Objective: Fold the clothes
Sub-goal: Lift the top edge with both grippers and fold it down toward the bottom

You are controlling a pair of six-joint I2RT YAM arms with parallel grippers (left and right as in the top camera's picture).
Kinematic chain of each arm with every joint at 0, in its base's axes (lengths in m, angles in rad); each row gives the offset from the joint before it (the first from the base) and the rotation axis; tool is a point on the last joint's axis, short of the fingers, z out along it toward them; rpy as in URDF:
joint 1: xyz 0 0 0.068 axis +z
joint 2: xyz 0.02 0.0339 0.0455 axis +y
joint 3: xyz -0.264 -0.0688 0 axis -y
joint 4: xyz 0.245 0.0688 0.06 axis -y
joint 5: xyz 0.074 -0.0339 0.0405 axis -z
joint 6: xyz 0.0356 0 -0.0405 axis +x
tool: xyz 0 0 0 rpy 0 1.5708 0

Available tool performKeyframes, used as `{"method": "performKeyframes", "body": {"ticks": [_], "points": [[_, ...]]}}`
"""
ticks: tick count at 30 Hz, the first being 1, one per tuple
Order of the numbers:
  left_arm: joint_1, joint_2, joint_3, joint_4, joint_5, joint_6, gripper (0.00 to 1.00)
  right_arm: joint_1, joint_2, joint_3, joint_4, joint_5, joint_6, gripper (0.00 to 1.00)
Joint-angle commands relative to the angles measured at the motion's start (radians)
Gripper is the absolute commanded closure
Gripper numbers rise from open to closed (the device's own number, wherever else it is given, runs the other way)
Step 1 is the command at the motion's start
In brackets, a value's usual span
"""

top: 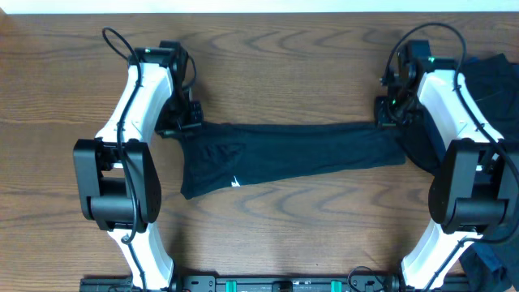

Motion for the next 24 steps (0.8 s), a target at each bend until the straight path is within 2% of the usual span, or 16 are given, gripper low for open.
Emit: {"method": "performKeyframes", "body": {"ticks": [1, 9, 16, 17, 18, 19, 22, 23, 24], "points": [[-0.003, -0.026, -0.064, -0.006, -0.004, -0.021, 0.94, -0.011, -0.008, -0.052, 0.013, 0.024, 0.014, 0.99], [-0.003, -0.026, -0.17, 0.016, -0.003, -0.051, 0.94, -0.043, -0.008, -0.101, 0.056, 0.023, 0.045, 0.99], [-0.003, -0.026, -0.23, 0.065, -0.003, -0.062, 0.94, -0.042, -0.008, -0.171, 0.122, 0.02, 0.067, 0.95], [-0.003, -0.026, -0.235, 0.068, -0.003, -0.062, 0.92, -0.042, -0.008, -0.171, 0.121, 0.02, 0.067, 0.91], [-0.003, -0.026, -0.239, 0.068, 0.0, -0.062, 0.75, -0.042, -0.008, -0.171, 0.121, 0.021, 0.067, 0.78], [-0.003, -0.026, -0.24, 0.067, 0.0, -0.062, 0.65, -0.043, -0.008, -0.171, 0.124, 0.021, 0.067, 0.71], [-0.003, -0.027, -0.234, 0.06, 0.003, -0.061, 0.57, -0.043, -0.009, -0.165, 0.139, 0.019, 0.068, 0.37], [-0.003, -0.027, -0.221, 0.06, 0.003, -0.062, 0.53, -0.043, -0.009, -0.148, 0.135, 0.019, 0.079, 0.31], [-0.002, -0.028, -0.209, 0.056, 0.004, -0.062, 0.51, -0.043, -0.009, -0.134, 0.131, 0.014, 0.085, 0.3]]}}
